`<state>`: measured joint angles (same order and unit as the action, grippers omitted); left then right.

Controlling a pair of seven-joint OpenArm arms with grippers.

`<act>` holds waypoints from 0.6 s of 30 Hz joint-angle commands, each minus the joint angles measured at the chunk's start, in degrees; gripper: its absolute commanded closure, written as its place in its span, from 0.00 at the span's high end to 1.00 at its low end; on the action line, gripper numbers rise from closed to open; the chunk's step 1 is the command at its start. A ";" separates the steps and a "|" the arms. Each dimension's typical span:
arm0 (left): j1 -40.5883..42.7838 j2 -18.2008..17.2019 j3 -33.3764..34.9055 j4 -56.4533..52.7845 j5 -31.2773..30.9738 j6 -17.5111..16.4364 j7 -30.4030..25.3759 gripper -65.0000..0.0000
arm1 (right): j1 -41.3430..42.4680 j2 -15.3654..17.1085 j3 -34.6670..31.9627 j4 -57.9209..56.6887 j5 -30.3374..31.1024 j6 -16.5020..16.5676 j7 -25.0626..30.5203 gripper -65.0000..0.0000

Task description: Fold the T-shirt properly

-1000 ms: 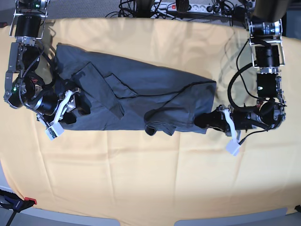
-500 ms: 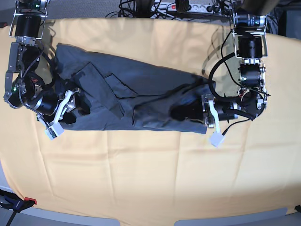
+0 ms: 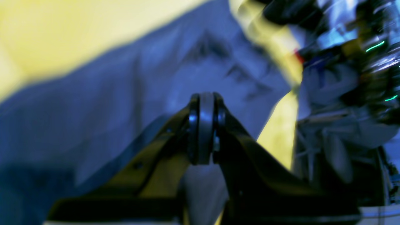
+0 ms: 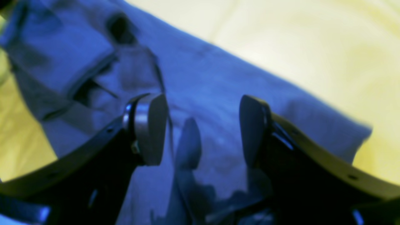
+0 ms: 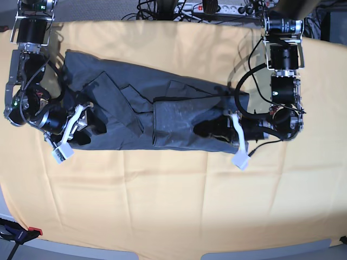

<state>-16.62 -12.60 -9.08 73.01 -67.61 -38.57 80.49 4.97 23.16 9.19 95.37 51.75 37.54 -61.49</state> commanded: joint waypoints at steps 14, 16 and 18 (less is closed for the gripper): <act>1.68 -3.69 -0.26 0.85 10.34 3.85 -0.49 0.00 | -11.13 3.04 23.30 6.03 -4.74 -14.40 -4.33 0.60; 1.68 -3.89 -0.26 0.85 9.70 3.82 -0.49 0.00 | -13.25 1.16 25.51 6.03 -3.74 -14.05 -4.33 0.61; 1.68 -4.07 -0.26 0.85 9.46 3.82 -0.49 0.00 | -14.88 -1.46 26.62 5.90 -3.76 -14.10 -4.24 0.61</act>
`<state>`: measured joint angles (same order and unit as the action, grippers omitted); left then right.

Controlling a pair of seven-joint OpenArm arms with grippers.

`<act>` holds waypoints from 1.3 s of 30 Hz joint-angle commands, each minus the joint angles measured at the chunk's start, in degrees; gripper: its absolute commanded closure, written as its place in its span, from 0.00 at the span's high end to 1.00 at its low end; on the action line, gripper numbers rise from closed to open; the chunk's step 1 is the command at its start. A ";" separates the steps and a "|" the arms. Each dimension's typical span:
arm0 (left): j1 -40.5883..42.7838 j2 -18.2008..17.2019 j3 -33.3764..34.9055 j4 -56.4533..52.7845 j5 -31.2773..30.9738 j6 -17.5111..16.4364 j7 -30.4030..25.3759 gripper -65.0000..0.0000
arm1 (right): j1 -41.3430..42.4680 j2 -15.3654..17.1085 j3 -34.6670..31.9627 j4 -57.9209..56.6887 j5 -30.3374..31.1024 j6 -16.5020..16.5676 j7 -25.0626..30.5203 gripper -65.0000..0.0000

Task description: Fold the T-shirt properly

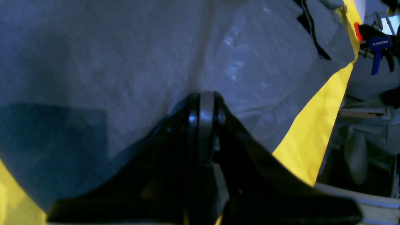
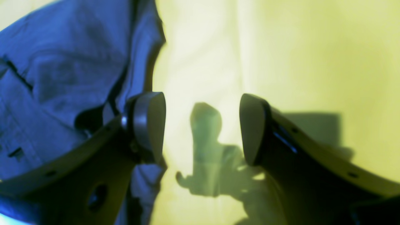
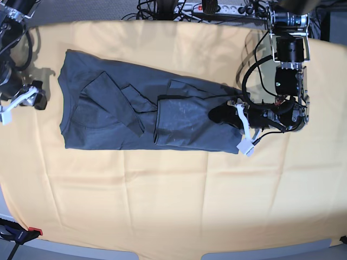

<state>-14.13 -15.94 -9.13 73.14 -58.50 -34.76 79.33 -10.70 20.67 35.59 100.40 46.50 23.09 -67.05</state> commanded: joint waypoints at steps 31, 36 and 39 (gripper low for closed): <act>-1.33 -3.28 -0.28 0.74 -8.90 0.04 0.67 0.00 | 2.16 -4.63 -13.31 -2.40 -2.84 13.03 5.18 0.00; -3.26 -6.32 -0.90 0.74 -16.85 0.70 0.67 0.00 | 2.14 0.28 -12.94 -1.46 -3.74 12.35 5.97 0.00; -4.31 -7.74 -3.13 0.74 -18.82 0.70 0.67 0.00 | 2.16 3.56 -10.25 0.04 -7.10 9.46 5.99 0.00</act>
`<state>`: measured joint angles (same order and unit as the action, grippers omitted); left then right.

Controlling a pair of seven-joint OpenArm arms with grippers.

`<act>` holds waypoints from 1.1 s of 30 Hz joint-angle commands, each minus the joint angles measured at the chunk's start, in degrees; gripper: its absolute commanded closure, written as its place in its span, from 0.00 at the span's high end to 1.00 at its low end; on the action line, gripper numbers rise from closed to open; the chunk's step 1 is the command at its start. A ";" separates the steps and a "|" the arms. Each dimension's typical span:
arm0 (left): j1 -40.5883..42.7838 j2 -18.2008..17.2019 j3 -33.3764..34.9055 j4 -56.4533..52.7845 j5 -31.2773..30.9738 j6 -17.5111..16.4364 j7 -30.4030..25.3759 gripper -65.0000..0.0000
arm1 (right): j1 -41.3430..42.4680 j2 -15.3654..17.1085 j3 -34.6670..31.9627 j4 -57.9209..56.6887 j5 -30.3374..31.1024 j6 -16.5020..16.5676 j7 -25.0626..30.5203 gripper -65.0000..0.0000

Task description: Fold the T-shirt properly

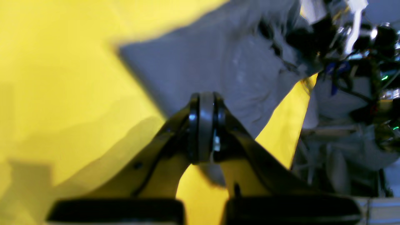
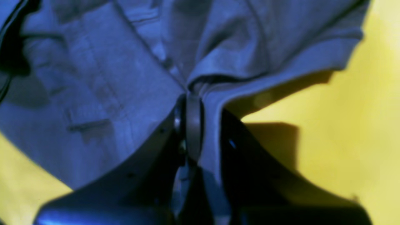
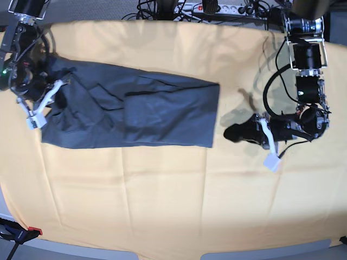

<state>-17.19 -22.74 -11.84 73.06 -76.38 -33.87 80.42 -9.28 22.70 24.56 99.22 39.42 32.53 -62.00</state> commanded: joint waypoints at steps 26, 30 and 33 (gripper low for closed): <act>4.98 -1.73 -13.16 0.81 -3.28 -2.56 -0.42 0.00 | 1.68 -13.62 -15.50 23.23 15.72 6.64 0.81 0.00; 5.46 -1.90 -13.16 0.81 -3.85 -2.27 -0.42 0.00 | 4.79 -16.59 -23.89 22.49 5.31 6.27 2.99 0.00; 5.40 -2.03 -13.16 0.81 -4.17 -1.92 -0.42 0.00 | 7.23 -18.45 -28.63 17.68 1.09 6.49 5.57 0.00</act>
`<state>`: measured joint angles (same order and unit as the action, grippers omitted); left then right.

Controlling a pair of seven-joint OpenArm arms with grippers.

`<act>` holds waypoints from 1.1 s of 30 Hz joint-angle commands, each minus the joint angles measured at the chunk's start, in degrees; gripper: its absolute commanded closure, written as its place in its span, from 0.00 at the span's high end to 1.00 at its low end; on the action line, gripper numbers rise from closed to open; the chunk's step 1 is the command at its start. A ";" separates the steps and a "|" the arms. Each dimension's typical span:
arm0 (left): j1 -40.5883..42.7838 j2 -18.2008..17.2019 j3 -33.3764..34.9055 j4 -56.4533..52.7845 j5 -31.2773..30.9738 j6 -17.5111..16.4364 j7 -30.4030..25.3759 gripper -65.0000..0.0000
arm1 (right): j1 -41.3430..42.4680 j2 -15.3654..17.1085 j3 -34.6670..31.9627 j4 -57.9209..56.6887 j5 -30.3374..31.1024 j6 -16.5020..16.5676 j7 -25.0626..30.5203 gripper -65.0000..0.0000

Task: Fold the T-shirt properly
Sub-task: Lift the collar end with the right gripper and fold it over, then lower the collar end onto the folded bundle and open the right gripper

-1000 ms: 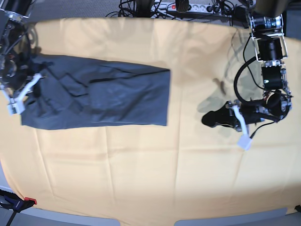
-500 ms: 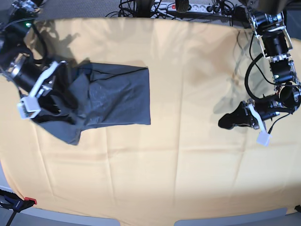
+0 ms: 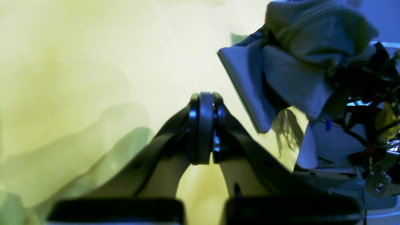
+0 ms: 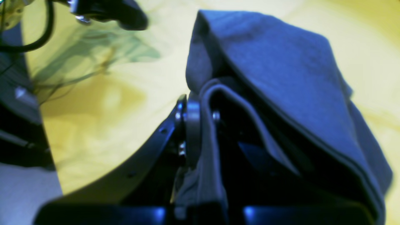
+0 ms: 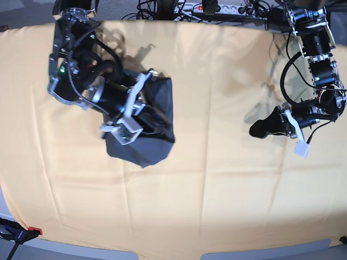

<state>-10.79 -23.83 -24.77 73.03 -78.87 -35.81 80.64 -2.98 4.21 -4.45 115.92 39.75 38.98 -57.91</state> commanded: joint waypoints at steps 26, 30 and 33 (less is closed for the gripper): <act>-7.04 -2.25 0.00 1.57 -6.13 -0.15 -0.64 0.00 | 13.31 8.61 5.20 -4.46 12.37 1.02 -9.49 0.00; -7.63 -1.55 2.86 5.84 -6.13 -0.20 -0.64 0.00 | 13.49 9.73 4.74 -8.24 1.07 1.02 1.49 0.00; -7.65 -1.55 6.93 9.75 -6.13 -0.92 -0.64 0.00 | 13.14 10.95 3.61 -10.93 5.09 1.02 -1.97 0.00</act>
<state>-16.97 -24.71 -17.43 81.87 -83.53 -36.51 80.64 8.93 14.83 -1.04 104.07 43.92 39.70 -62.26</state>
